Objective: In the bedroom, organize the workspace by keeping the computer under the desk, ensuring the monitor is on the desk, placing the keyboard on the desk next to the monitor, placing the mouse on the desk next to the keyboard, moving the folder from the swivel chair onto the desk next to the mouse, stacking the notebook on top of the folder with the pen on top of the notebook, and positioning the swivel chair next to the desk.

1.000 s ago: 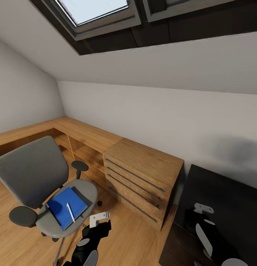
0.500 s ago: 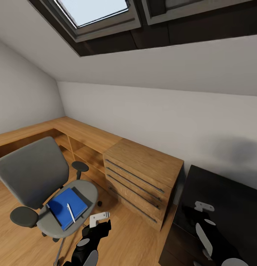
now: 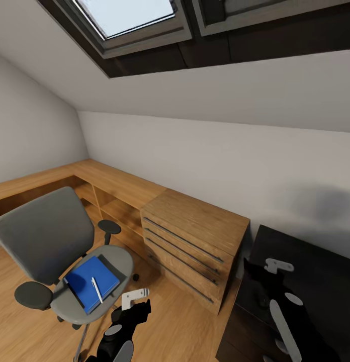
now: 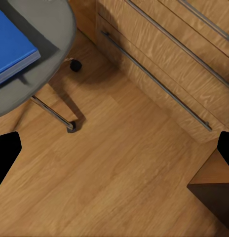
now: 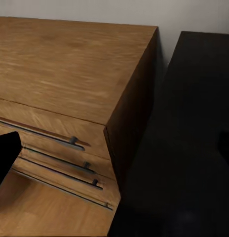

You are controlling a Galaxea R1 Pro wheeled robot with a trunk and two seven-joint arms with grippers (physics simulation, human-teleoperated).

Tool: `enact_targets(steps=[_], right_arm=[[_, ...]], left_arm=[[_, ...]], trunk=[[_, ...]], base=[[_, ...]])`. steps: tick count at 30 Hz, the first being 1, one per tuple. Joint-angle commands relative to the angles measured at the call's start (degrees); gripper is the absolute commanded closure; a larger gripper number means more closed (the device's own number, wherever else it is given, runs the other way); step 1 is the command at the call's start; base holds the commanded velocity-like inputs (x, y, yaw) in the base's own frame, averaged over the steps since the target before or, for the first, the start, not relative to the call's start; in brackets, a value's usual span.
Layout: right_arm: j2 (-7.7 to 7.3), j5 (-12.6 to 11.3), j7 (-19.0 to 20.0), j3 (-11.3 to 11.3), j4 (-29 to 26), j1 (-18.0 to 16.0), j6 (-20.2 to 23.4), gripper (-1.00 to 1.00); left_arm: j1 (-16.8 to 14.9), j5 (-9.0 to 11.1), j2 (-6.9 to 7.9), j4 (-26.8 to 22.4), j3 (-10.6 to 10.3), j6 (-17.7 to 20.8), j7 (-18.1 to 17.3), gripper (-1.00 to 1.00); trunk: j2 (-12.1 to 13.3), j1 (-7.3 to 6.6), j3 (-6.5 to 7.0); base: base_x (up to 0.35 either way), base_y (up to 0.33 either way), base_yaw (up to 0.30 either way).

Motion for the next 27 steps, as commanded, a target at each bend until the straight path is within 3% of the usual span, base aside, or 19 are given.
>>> enact_targets(steps=[1,7,9,12,18,19,24,27], right_arm=[[0.38,-0.59,-0.39,0.06,-1.73,0.72,0.96,-1.0],[2.38,-0.89,-0.39,0.04,-9.34,4.5,4.63,-1.0],[3.63,-7.42,-1.17,-0.23,-12.39,5.68,5.76,-1.0],[3.64,-8.97,-1.94,-0.32,-12.89,5.73,5.82,-1.0],[3.71,-10.01,-3.22,-0.39,-13.45,5.77,5.69,-1.0],[3.79,-10.15,-6.32,-0.33,-13.5,5.8,5.3,-1.0],[4.03,-10.07,-7.93,0.01,-13.03,6.25,4.25,-1.0],[4.07,-9.84,-8.43,1.01,-10.49,6.29,2.14,-1.0]], left_arm=[[-0.07,0.36,0.07,-0.09,-0.17,0.13,0.48,-1.0],[-0.04,0.37,0.23,-0.09,-0.18,0.1,0.46,-1.0],[-0.07,0.33,0.28,-0.09,-0.12,0.1,0.46,-1.0],[-0.06,0.31,0.28,-0.09,-0.11,0.1,0.46,-1.0],[-0.05,0.3,0.27,-0.09,-0.09,0.1,0.45,-1.0],[-0.05,0.3,0.28,-0.07,-0.09,0.1,0.45,-1.0],[-0.07,0.52,0.34,0.68,0.52,0.38,0.4,-1.0],[-0.07,0.51,0.13,4.95,1.01,0.62,0.25,-1.0]], trunk=[[-0.06,0.01,-0.08],[-0.06,0.01,-0.08],[-0.06,0.01,-0.08],[-0.06,0.01,-0.08],[-0.06,0.01,0.08],[-0.06,0.01,0.17],[-0.06,0.01,0.61],[-0.06,0.01,0.88]], base=[[0.0,0.0,0.0],[-0.091,0.0,0.0],[-0.315,0.0,0.0],[-0.331,0.0,0.0],[-0.335,0.0,0.0],[-0.336,0.0,0.0],[-0.336,0.0,0.0],[-0.336,0.0,0.0]])
